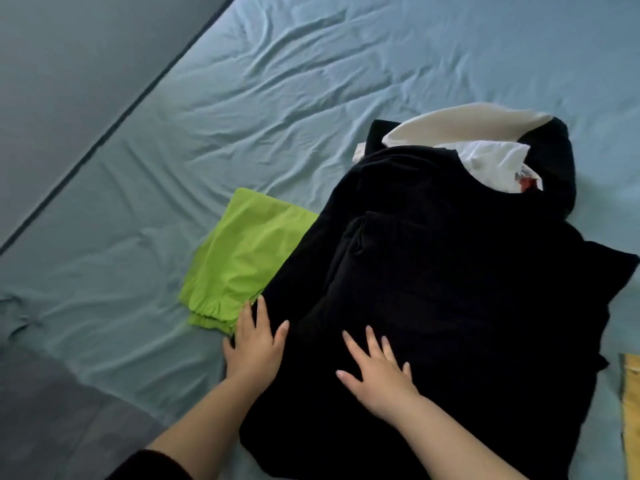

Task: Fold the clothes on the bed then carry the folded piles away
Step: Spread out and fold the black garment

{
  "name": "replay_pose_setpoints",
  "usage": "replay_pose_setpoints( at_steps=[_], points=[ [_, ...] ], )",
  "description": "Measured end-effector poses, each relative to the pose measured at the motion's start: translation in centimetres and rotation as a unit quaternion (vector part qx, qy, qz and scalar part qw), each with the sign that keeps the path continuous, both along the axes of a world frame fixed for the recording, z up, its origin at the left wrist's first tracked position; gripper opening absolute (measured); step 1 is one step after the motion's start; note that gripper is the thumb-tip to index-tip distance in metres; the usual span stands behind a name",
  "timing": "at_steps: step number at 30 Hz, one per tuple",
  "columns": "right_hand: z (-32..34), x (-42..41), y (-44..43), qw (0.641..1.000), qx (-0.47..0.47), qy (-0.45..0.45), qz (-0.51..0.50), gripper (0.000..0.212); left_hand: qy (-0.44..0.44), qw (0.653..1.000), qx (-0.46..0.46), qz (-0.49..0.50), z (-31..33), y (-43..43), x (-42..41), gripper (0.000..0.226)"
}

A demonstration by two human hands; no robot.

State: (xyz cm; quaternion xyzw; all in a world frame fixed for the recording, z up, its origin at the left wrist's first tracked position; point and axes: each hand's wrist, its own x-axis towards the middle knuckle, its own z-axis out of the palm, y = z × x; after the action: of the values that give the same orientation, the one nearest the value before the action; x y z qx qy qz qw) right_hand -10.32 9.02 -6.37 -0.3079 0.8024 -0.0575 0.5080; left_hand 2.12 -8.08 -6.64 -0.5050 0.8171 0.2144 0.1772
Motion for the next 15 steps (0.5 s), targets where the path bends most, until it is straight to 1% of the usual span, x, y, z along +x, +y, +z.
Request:
replay_pose_setpoints(
  at_steps=[2, 4, 6, 8, 10, 12, 13, 15],
  points=[
    [-1.0, 1.4, -1.3, 0.998, 0.036, -0.046, 0.003, 0.073, -0.025, 0.999, -0.039, -0.017, -0.4, -0.4, 1.0, 0.072],
    [-2.0, 1.9, -1.9, 0.996, 0.073, -0.041, 0.022, 0.077, -0.028, 0.994, -0.101, -0.044, -0.8, -0.6, 1.6, 0.070],
    [-2.6, 2.3, -2.4, 0.995, 0.094, -0.034, 0.023, 0.080, -0.011, 0.988, -0.144, -0.046, -0.9, -0.9, 1.9, 0.055],
    [-2.8, 2.7, -3.0, 0.994, 0.106, -0.026, 0.021, 0.081, 0.013, 0.986, -0.157, -0.051, -0.6, -1.6, 2.1, 0.034],
    [-2.6, 2.9, -3.1, 0.993, 0.117, -0.018, 0.028, 0.081, 0.073, 0.988, -0.126, -0.044, -0.4, -2.0, 2.3, 0.023],
    [-2.5, 2.9, -3.0, 0.992, 0.122, -0.021, 0.026, 0.081, 0.156, 0.986, -0.057, 0.012, 0.1, -2.0, 2.6, 0.020],
    [-2.5, 2.8, -3.0, 0.992, 0.122, -0.022, 0.025, 0.081, 0.181, 0.982, -0.029, 0.044, 0.4, -1.9, 2.7, 0.017],
    [-2.5, 2.7, -3.3, 0.991, 0.131, -0.020, 0.028, 0.082, 0.201, 0.977, -0.009, 0.066, 0.9, -2.4, 2.9, 0.013]
  ],
)
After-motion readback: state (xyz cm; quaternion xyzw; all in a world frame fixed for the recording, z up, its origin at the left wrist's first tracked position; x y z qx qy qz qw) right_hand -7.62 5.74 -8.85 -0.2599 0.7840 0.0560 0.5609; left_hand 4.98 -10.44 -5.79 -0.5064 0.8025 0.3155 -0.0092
